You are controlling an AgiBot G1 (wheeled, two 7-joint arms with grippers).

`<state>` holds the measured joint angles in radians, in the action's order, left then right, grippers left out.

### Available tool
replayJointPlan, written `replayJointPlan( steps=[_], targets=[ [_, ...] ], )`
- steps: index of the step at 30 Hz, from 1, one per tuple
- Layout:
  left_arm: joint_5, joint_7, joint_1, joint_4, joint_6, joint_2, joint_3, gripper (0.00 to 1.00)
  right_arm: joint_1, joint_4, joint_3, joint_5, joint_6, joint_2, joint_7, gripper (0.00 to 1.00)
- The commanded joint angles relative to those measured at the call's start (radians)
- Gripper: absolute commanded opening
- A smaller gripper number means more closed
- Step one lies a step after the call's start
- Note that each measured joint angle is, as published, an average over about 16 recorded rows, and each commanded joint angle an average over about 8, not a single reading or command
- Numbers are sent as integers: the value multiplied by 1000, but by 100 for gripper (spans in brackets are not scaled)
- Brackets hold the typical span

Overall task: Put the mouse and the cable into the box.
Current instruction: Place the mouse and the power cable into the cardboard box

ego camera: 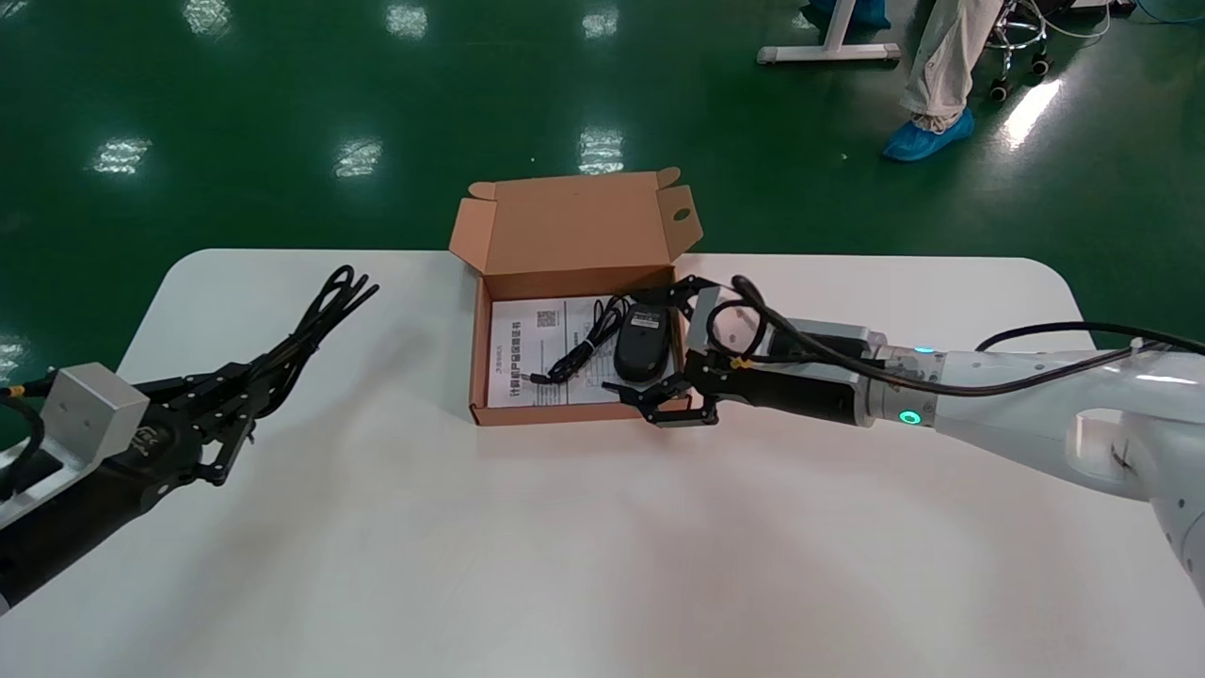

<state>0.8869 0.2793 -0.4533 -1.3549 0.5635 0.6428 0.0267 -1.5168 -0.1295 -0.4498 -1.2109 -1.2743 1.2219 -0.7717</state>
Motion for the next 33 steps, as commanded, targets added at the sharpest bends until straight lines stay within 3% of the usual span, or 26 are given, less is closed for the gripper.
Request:
replayJointPlan(
  steps=[1,9,17,23,28,29,33],
  targets=[
    [-1,6,-2,-1,1,0,-4,0,-6,6,6,9,-14,-3,1,100],
    [142,81,-235,34,105,49,138,0,-40,23,10,15,-39,-39,33,100],
    [298,189,-560,277,241,238,311,0,-43,28,10,14,-41,-39,31,100],
    [311,324,-718,516,338,367,348,0,-44,31,10,14,-42,-38,29,100],
    [293,421,-788,670,421,422,351,0,-45,34,10,14,-42,-38,28,100],
    [290,436,-796,692,434,427,351,4,-45,34,10,14,-43,-38,28,100],
    [286,482,-825,766,472,445,354,53,-46,36,10,15,-43,-38,27,100]
  ],
)
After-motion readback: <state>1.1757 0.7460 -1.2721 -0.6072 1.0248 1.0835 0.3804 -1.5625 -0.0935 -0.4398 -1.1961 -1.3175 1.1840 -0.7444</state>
